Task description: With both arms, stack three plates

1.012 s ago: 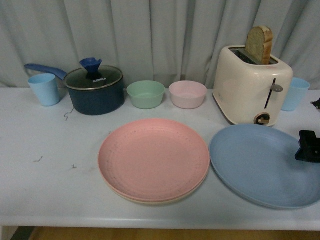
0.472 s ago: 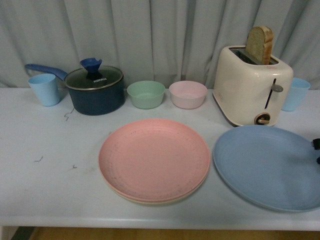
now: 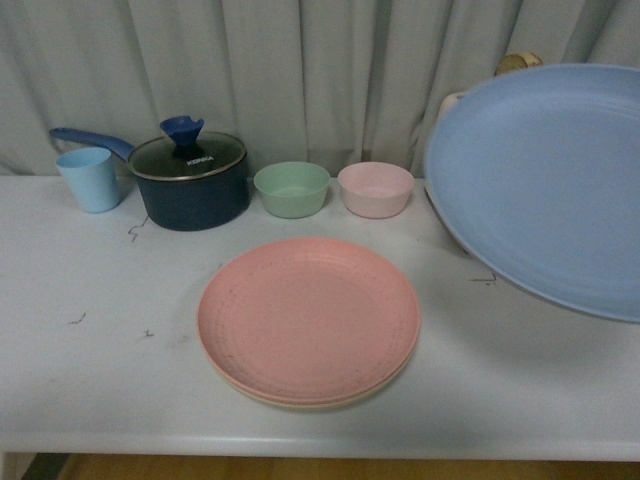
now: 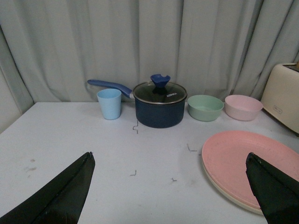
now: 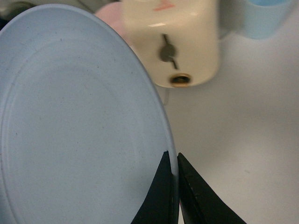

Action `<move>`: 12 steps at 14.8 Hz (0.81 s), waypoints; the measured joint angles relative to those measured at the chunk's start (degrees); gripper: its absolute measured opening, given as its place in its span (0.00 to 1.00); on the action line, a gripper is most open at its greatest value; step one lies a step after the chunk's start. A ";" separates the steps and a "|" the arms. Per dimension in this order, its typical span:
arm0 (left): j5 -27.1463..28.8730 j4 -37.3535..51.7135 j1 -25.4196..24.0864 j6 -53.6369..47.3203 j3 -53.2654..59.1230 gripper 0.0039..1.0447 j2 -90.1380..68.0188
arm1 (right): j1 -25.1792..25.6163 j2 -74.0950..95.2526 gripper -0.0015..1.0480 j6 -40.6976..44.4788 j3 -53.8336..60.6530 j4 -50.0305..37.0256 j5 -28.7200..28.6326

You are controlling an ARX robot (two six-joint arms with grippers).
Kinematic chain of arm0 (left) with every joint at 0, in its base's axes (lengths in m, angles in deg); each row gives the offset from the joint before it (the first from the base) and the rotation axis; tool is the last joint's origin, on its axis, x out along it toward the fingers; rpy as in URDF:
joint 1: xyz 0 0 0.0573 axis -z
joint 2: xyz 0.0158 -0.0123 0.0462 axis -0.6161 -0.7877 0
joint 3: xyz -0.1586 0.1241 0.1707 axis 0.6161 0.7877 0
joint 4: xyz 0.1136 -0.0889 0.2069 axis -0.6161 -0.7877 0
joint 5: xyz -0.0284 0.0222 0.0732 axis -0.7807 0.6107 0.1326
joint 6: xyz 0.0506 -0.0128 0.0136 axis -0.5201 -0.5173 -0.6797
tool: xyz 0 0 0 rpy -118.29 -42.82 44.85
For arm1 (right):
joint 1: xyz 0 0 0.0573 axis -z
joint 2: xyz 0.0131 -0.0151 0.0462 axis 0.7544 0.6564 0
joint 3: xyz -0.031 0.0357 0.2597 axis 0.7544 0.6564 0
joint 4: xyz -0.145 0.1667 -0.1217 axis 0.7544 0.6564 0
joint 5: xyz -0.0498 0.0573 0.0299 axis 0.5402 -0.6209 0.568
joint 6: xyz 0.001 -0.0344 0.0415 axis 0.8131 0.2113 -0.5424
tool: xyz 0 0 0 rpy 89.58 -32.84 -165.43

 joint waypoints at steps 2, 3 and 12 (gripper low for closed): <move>0.00 0.00 0.00 0.00 0.00 0.94 0.00 | -6.40 2.91 0.03 -5.53 0.02 -5.22 -0.09; 0.00 0.00 0.00 0.00 0.00 0.94 0.00 | -9.07 5.88 0.03 -8.37 -0.09 -7.08 0.59; 0.00 0.00 0.00 0.00 0.00 0.94 0.00 | -24.04 27.04 0.03 -19.19 -8.57 -13.73 8.81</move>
